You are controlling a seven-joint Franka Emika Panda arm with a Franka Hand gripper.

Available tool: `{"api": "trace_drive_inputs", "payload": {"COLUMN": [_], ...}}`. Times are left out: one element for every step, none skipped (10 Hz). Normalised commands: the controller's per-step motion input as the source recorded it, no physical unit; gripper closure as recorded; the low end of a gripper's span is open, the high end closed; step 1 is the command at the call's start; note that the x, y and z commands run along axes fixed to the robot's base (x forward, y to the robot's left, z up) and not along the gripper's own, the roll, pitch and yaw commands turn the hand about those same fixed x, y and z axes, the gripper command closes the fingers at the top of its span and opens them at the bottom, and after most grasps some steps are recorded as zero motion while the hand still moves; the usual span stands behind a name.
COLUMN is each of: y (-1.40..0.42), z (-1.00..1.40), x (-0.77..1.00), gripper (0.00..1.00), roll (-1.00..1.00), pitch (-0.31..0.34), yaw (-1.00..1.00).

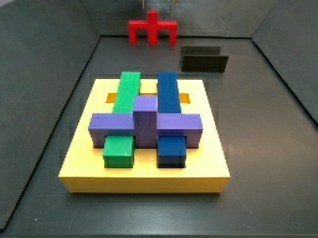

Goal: Pick up the red object. Move up. Move to above the board. Insert the red object.
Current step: Pick up the red object.

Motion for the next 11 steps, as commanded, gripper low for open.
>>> {"api": "trace_drive_inputs", "payload": {"y": [0.00, 0.00, 0.00, 0.00, 0.00, 0.00, 0.00, 0.00, 0.00, 0.00, 0.00], "z": [-0.16, -0.32, -0.34, -0.31, -0.12, -0.08, -0.10, -0.07, -0.03, -0.04, -0.04], "x": [-0.08, -0.06, -0.03, -0.01, 0.00, -0.05, -0.07, -0.06, 0.00, 0.00, 0.00], "gripper": [0.00, 0.00, 0.00, 0.00, 0.00, 0.00, 0.00, 0.00, 0.00, 0.00, 0.00], "roll": [-0.03, -0.03, -0.04, -0.04, -0.06, -0.06, -0.06, -0.04, -0.05, -0.03, -0.02], "pitch": [-0.040, -0.103, -0.124, -0.114, -0.057, -0.066, -0.074, -0.063, -0.044, -0.037, -0.031], "yaw": [0.00, 0.00, 0.01, 0.01, 0.00, 0.00, 0.01, 0.05, 0.07, 0.12, 0.12]}}
